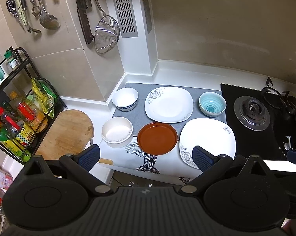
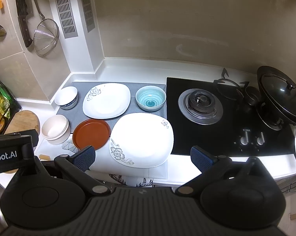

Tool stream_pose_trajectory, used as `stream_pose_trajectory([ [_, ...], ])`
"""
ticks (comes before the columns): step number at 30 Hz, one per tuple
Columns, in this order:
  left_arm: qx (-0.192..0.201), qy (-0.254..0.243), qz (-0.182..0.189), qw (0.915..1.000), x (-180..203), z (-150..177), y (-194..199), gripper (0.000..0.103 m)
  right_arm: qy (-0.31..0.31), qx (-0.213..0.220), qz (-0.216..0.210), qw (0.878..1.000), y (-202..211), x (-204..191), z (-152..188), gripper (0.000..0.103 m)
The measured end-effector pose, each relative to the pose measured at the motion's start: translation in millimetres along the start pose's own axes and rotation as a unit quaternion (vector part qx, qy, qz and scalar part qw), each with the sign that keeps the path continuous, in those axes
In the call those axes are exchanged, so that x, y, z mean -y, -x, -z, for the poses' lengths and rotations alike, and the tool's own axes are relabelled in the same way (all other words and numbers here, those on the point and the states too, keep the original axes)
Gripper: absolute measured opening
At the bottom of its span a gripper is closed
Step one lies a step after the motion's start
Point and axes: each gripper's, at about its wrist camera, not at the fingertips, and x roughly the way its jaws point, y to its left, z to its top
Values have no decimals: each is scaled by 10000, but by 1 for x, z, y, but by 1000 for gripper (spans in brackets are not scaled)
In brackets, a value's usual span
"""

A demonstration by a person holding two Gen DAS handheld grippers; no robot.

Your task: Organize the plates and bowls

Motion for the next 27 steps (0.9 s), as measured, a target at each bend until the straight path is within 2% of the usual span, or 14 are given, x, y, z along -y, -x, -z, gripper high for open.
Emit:
stream_pose_trajectory([
  [16, -7, 40, -10, 10000, -9, -4, -8, 101, 12, -24, -48, 10000, -8, -13, -5, 103],
  [27, -183, -52, 75, 9998, -9, -11, -38, 101, -15, -210, 44, 9998, -37, -17, -9, 103],
])
